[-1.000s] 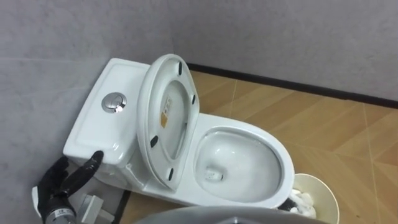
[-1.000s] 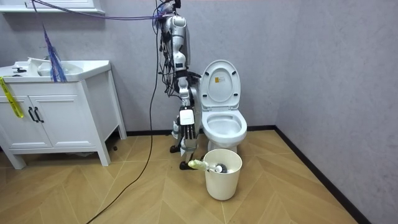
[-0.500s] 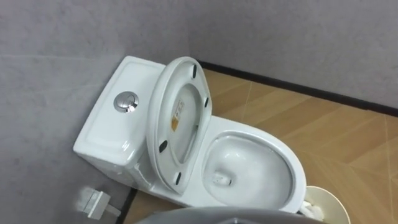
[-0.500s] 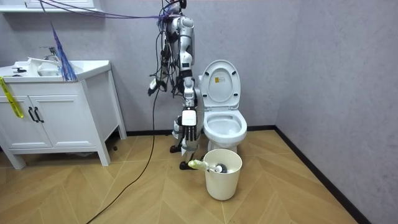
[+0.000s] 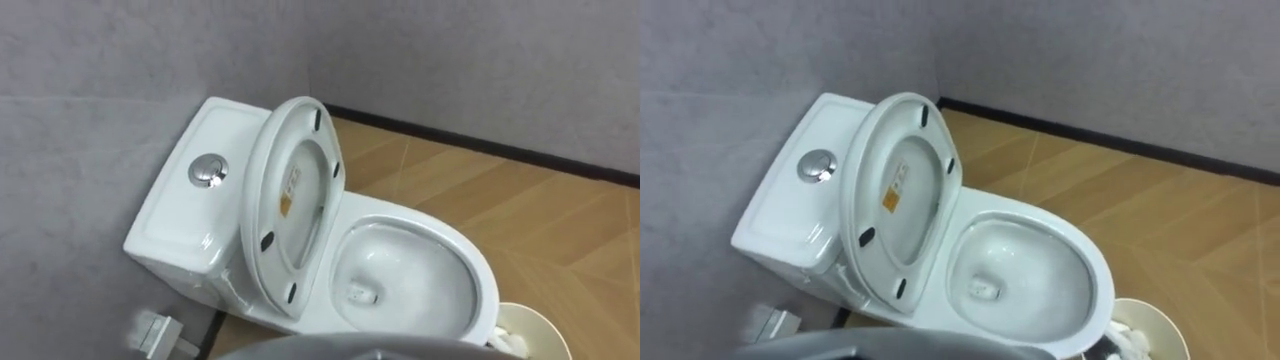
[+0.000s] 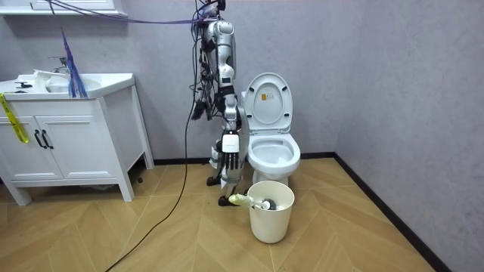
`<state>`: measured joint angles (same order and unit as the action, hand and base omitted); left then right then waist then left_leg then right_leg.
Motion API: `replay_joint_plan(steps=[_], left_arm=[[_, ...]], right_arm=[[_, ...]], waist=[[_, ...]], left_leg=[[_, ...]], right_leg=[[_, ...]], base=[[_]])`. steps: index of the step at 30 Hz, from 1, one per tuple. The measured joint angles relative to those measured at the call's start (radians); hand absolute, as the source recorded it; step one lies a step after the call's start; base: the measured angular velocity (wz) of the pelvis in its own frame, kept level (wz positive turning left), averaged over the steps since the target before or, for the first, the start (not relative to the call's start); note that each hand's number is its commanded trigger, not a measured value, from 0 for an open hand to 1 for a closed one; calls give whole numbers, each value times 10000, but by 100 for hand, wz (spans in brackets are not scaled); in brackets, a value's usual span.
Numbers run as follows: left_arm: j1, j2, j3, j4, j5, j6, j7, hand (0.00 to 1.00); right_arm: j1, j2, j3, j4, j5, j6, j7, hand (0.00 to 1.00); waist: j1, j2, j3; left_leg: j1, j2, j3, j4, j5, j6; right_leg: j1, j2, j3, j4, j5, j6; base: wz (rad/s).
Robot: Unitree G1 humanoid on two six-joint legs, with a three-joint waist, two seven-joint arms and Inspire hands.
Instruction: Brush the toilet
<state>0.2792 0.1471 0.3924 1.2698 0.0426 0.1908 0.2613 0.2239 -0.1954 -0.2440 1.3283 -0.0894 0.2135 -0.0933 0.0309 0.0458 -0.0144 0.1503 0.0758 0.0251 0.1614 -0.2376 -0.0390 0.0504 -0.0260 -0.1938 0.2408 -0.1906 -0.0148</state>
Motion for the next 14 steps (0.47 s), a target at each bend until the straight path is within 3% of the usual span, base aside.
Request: replay_joint_plan(steps=[3,7,10,14], left_arm=[[-446,-1,-972,-1058,1309,120,-187,0],[-915,-138,-1715,-1987,3192,148,-590,0],[-965,-161,-2128,-2299,3654,144,-785,0],[-1119,-190,-2426,-2293,3641,297,-971,0]], right_arm=[[-200,18,461,-114,-66,168,113,0],[-249,175,997,-464,-643,286,252,0],[-241,345,1033,-487,-672,296,351,0],[-245,515,1081,-649,-685,279,536,0]], waist=[[-275,-51,37],[-574,-276,69],[-655,-534,129],[-836,-671,160]], left_leg=[[48,30,61,-45,-14,-25],[77,51,327,-111,-25,-44],[178,17,584,-80,-22,-40],[182,-46,703,-95,-22,-40]], right_leg=[[-31,63,57,19,-48,-26],[-162,182,319,3,-80,-29],[-152,185,524,-53,-106,9],[-180,132,571,-72,-135,67]], base=[[-10],[-22],[-22],[-10]])
